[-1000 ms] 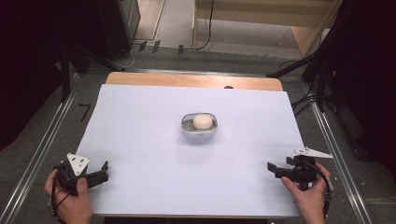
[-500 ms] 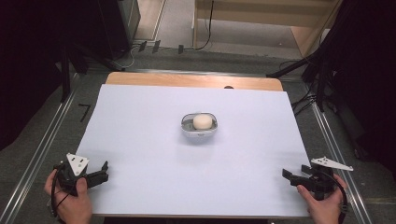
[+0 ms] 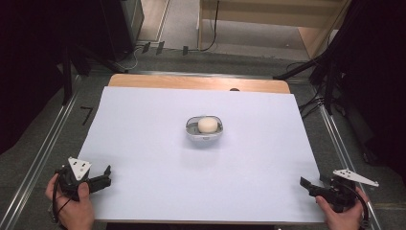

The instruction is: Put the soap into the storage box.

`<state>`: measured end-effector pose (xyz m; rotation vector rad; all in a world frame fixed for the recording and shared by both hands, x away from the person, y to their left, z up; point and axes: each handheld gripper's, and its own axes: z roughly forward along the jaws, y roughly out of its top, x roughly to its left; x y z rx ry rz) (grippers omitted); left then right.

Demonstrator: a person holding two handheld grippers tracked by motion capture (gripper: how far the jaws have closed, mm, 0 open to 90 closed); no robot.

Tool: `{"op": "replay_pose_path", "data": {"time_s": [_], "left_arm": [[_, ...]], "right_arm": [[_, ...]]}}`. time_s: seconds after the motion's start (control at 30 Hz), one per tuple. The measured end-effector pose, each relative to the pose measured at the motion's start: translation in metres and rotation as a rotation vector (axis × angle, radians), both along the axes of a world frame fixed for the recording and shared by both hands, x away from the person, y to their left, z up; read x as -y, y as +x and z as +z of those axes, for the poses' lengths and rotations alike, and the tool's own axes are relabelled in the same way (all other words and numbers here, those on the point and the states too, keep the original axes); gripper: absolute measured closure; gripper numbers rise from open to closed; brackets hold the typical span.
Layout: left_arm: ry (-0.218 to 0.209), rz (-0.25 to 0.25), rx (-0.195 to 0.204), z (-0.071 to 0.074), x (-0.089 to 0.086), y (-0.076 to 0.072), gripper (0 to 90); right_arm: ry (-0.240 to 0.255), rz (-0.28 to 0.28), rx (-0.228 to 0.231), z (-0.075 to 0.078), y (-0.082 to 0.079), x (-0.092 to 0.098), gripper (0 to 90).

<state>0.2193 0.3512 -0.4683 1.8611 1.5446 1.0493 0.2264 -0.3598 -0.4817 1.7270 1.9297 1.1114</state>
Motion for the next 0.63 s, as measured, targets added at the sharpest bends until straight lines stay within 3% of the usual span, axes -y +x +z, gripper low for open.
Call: {"op": "replay_pose_path", "data": {"time_s": [0.2, 0.43, 0.63], "left_arm": [[-0.003, 0.002, -0.004, 0.0, -0.0002, 0.0005, 0.1], [-0.006, 0.005, -0.01, 0.0, -0.0008, 0.001, 0.1], [-0.011, 0.003, -0.015, 0.0001, -0.0014, 0.0016, 0.1]], "right_arm": [[0.022, -0.005, 0.024, -0.0027, -0.0046, 0.0068, 13.7], [-0.011, -0.019, 0.021, -0.0071, -0.0045, 0.001, 14.0], [-0.007, -0.031, 0.02, -0.0078, -0.004, 0.0006, 14.0]]}}
